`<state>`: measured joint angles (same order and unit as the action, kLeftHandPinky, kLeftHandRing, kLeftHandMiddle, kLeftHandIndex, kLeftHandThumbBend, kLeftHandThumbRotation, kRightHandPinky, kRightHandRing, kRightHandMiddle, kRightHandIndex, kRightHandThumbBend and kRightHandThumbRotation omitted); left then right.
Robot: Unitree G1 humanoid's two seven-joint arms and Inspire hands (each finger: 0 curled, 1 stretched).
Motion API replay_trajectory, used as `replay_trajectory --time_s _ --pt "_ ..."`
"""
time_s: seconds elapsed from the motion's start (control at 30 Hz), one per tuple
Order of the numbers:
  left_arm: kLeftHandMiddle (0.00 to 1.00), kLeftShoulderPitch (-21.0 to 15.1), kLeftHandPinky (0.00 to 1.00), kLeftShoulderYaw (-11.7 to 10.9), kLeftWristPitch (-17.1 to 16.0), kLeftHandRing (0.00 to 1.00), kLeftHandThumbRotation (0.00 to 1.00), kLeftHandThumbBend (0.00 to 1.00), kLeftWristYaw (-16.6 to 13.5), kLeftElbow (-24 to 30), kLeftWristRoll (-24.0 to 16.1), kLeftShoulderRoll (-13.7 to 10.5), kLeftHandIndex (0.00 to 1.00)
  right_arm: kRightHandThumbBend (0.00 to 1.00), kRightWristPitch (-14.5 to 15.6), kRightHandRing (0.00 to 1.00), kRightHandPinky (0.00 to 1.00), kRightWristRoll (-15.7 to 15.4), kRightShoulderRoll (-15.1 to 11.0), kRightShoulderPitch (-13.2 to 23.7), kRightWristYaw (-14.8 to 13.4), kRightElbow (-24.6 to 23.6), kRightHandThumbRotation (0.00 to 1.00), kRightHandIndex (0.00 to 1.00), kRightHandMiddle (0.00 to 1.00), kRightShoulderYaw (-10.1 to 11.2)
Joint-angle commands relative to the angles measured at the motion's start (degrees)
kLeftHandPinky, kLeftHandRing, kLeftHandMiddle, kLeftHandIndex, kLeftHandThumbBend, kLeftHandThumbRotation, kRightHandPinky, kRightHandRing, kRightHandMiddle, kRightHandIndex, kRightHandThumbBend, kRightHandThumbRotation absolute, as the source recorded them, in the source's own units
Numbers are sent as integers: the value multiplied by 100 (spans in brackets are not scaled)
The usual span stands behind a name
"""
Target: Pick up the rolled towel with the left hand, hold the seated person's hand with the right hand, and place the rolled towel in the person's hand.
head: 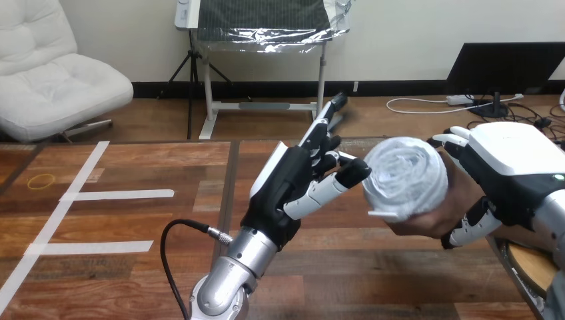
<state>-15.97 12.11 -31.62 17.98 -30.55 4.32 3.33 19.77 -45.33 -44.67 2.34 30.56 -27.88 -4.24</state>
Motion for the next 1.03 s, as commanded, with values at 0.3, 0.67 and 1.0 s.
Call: replay_trajectory --time_s 0.3,0.67,1.0 --pt "100 99 100 147 -137 100 65 99 152 549 -10 177 100 89 554 95 84 -33 169 -43 636 -1344 0 87 94 459" --pt "100 567 100 73 -454 100 65 92 -191 1023 -81 185 100 88 990 93 83 -291 240 -315 1191 -2290 0 86 93 784" --pt "99 1018 96 -14 -531 99 63 79 -269 1565 -65 -70 99 85 1195 91 80 -877 323 -671 1545 -2808 0 84 91 1083"
